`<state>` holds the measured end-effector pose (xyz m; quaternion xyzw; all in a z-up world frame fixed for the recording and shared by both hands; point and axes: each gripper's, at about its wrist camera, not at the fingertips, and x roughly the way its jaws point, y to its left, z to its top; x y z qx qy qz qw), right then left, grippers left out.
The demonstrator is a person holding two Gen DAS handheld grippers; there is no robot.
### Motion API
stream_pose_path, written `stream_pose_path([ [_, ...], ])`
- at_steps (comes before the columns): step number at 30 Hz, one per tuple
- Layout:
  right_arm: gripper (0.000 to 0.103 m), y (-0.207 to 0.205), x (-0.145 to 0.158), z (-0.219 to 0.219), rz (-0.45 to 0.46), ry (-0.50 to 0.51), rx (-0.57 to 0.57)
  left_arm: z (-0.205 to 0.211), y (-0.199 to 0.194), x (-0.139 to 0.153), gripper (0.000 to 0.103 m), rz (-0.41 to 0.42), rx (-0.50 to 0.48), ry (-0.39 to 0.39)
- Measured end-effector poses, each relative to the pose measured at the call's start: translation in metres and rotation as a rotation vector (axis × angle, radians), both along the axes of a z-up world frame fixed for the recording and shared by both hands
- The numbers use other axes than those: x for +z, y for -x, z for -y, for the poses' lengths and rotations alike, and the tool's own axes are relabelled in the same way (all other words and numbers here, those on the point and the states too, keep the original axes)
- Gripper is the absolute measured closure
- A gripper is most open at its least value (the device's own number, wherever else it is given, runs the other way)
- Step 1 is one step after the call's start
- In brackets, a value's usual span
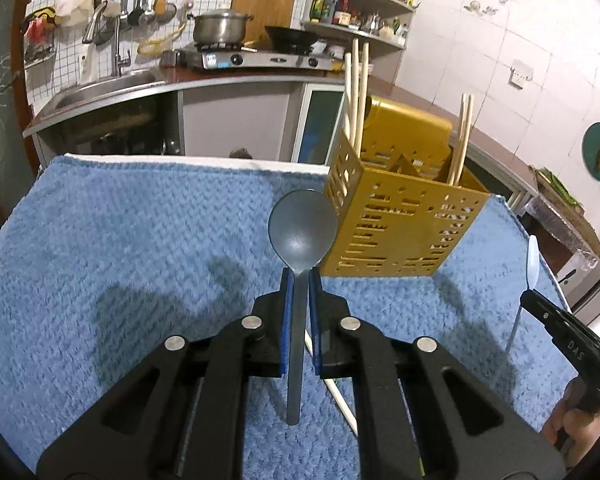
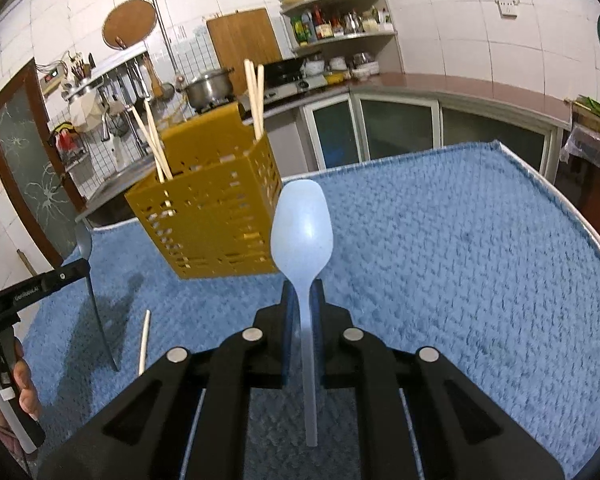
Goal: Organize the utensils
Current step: 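Lift the grey spoon with the left tool while the right tool carries the white spoon toward the holder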
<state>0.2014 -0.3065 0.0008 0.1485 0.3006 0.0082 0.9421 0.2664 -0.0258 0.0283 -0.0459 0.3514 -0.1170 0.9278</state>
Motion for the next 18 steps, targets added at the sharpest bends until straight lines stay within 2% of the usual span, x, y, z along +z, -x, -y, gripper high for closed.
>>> stream_pose_path([
  [10, 0.095, -0.001, 0.023, -0.003, 0.085, 0.029, -0.001, 0.001, 0.006, 0.018, 0.097, 0.074, -0.017, 0.031],
  [11, 0.099, -0.002, 0.026, -0.004, 0.09, 0.031, 0.001, 0.002, 0.007, 0.022, 0.097, 0.085, -0.02, 0.034],
  [18, 0.1, -0.004, 0.049, -0.005, 0.135, 0.063, 0.006, 0.008, 0.003, 0.049, 0.097, 0.146, -0.042, 0.053],
])
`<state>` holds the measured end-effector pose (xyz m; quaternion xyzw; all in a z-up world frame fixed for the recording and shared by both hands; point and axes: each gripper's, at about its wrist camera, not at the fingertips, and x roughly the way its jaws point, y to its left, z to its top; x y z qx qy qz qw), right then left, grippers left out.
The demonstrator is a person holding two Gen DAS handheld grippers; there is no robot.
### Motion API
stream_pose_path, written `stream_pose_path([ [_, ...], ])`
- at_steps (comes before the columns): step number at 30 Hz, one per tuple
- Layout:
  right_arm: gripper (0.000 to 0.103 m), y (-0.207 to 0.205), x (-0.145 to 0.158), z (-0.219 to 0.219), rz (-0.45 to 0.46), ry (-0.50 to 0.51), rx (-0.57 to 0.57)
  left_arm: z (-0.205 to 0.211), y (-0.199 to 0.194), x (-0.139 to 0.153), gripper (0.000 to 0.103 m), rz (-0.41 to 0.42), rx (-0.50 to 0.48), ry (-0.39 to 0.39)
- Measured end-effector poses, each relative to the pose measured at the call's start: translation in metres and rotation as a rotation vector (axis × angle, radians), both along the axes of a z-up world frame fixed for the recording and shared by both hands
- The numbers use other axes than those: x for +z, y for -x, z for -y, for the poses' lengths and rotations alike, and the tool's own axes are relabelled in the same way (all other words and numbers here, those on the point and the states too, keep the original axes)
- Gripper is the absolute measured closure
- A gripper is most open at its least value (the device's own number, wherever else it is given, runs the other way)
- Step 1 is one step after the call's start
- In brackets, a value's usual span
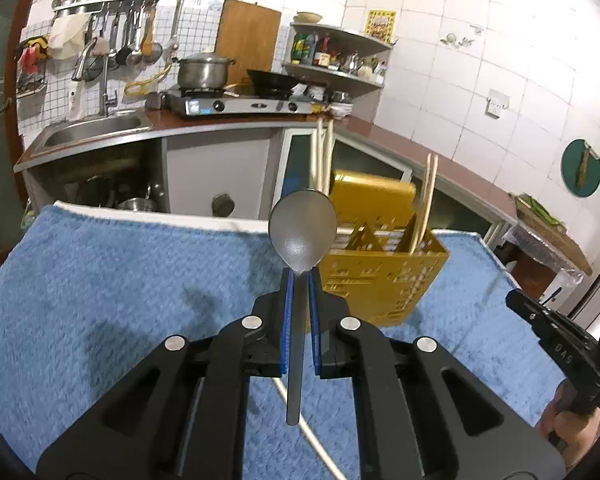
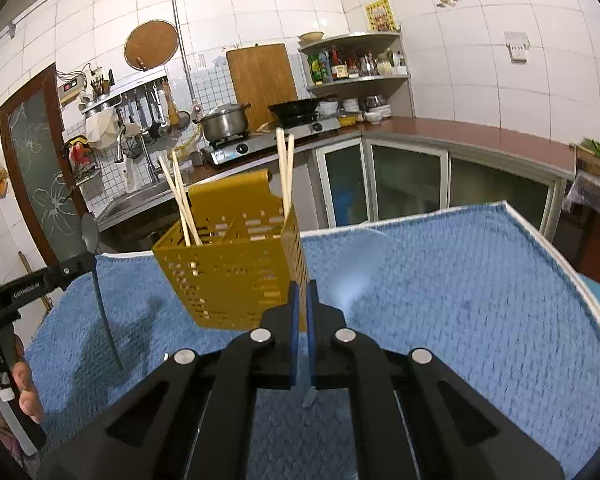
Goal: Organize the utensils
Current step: 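Lift the grey spoon with the left tool while the right tool carries the white spoon toward the holder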
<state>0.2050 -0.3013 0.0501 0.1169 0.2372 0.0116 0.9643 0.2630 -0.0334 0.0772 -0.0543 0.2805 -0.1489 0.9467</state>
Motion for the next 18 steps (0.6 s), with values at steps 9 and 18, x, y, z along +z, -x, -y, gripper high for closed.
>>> stream_pose_path([
  [9, 0.099, -0.023, -0.03, 0.037, -0.168, -0.061, -0.05, -0.003, -0.011, -0.012, 0.097, -0.065, -0.003, 0.003],
  [18, 0.095, -0.069, -0.067, 0.051, -0.335, -0.105, -0.087, -0.014, -0.043, -0.04, 0.097, -0.178, 0.018, -0.028],
])
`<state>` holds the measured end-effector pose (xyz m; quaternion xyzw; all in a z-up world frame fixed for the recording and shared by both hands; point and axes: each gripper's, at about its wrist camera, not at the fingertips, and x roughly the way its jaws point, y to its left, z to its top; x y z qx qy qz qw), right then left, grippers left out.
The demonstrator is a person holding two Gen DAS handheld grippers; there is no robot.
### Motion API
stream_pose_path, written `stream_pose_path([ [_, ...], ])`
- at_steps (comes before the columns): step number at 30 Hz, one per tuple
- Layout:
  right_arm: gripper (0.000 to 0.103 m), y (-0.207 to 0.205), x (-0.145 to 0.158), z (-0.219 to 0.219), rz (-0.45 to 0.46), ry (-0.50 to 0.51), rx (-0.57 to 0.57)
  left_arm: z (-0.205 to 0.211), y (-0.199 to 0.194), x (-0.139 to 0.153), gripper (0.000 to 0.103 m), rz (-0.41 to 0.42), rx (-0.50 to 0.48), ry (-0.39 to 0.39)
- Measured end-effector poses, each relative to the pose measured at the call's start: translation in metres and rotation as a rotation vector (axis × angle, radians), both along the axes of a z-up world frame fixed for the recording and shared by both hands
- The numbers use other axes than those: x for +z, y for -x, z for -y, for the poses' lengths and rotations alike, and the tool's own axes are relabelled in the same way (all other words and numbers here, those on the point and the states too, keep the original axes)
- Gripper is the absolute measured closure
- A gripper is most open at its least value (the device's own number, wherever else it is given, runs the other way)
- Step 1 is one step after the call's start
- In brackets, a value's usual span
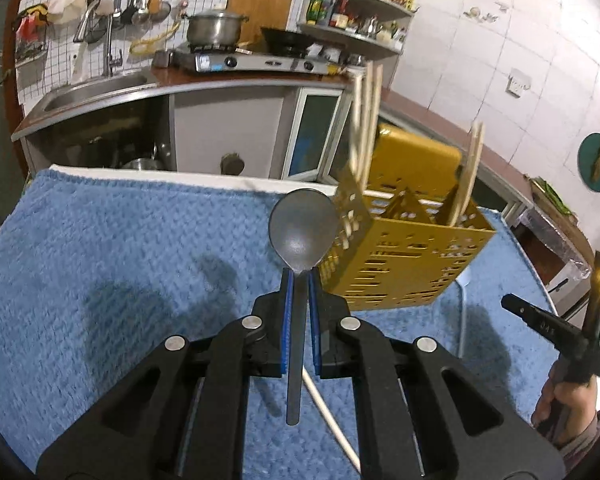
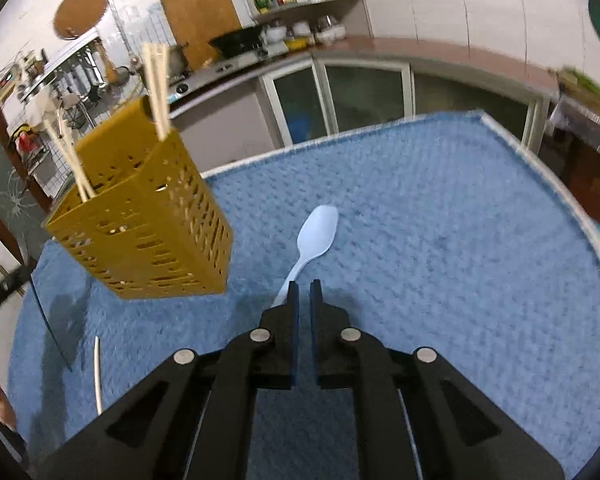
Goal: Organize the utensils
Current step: 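Lift the grey spoon with the left tool while the right tool carries the white spoon toward the holder, then lower the grey spoon into the holder while the right tool lowers the white spoon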
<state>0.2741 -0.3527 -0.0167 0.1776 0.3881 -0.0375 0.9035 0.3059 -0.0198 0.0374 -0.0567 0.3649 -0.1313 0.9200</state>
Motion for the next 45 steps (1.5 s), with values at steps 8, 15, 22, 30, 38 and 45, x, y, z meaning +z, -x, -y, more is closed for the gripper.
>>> stream_pose_path([
  [8, 0.053, -0.044, -0.013, -0.014, -0.086, 0.041, -0.011, 0.0, -0.026, -0.018, 0.097, -0.061, -0.009, -0.027],
  [15, 0.082, -0.077, -0.033, -0.017, -0.208, 0.05, -0.029, 0.005, -0.037, -0.026, 0.097, -0.073, -0.025, -0.037],
  [22, 0.09, -0.097, -0.039, -0.018, -0.285, 0.091, -0.033, 0.01, -0.045, -0.029, 0.097, -0.077, -0.031, -0.054],
  [30, 0.096, -0.086, -0.026, -0.006, -0.232, 0.095, -0.021, 0.012, -0.046, -0.024, 0.097, -0.05, -0.022, -0.046],
  [38, 0.096, -0.04, 0.019, 0.011, 0.009, 0.034, -0.041, 0.016, -0.037, -0.006, 0.097, 0.026, -0.01, -0.02],
  [45, 0.096, -0.006, 0.06, 0.0, 0.224, 0.056, -0.02, 0.023, -0.024, 0.027, 0.097, 0.141, -0.011, 0.022],
])
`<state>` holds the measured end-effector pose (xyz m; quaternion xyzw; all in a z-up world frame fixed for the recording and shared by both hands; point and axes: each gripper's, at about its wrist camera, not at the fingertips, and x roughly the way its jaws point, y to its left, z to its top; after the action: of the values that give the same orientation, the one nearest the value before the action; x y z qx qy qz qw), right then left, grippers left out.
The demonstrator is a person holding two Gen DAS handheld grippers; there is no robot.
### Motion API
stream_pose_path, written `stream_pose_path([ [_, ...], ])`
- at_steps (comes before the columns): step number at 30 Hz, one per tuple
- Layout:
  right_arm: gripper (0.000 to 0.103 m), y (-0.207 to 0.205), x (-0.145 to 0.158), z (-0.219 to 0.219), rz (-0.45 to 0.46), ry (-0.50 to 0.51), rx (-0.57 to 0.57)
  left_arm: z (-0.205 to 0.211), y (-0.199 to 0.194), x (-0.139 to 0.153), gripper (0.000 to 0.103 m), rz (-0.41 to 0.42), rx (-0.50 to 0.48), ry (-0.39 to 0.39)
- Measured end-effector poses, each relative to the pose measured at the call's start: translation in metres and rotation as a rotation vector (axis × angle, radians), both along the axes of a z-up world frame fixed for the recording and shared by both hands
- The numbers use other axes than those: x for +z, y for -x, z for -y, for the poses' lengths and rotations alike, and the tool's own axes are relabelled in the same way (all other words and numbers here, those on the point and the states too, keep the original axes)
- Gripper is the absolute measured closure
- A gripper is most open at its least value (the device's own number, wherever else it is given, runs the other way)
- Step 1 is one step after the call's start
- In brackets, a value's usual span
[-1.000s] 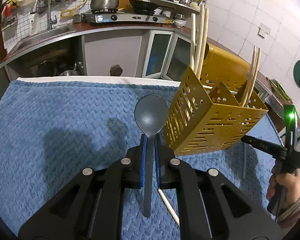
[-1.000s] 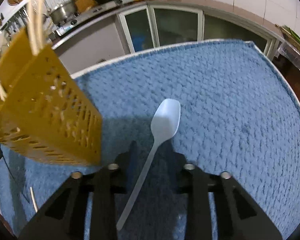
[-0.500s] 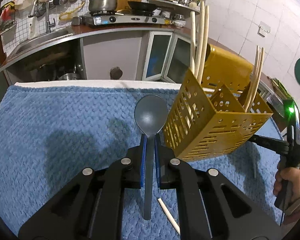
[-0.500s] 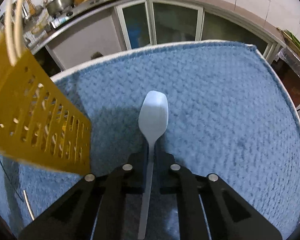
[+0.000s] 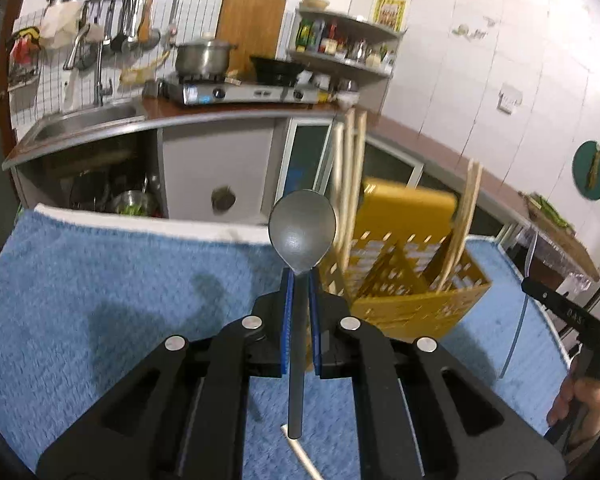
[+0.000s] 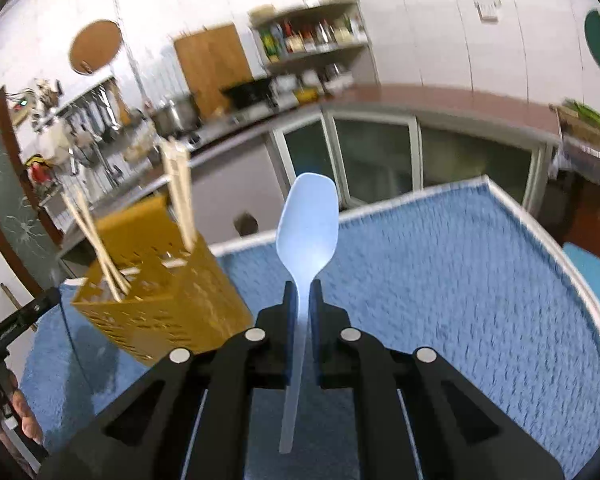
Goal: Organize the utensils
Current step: 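Lower the grey spoon into the holder while the right tool lowers the white spoon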
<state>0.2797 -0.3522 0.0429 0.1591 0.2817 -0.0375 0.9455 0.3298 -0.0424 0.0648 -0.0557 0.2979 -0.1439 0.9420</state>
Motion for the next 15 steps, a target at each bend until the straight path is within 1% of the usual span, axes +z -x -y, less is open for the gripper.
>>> stream_pose_path([
  [2, 0.096, 0.008, 0.013, -0.007, 0.056, 0.028, 0.003, 0.003, 0.006, 0.01, 0.097, 0.039, -0.005, 0.01],
  [4, 0.096, 0.014, 0.025, -0.01, 0.094, 0.027, 0.019, 0.006, 0.01, 0.02, 0.097, 0.074, -0.011, 0.012],
  [8, 0.096, 0.023, 0.05, -0.022, 0.163, 0.03, 0.053, 0.01, 0.012, 0.039, 0.097, 0.113, -0.026, 0.039],
  [11, 0.096, 0.02, 0.065, -0.031, 0.205, 0.051, 0.067, 0.017, 0.009, 0.056, 0.097, 0.148, -0.036, 0.051],
  [15, 0.096, 0.007, 0.089, -0.042, 0.256, 0.065, 0.089, 0.03, 0.001, 0.079, 0.097, 0.196, -0.052, 0.072],
])
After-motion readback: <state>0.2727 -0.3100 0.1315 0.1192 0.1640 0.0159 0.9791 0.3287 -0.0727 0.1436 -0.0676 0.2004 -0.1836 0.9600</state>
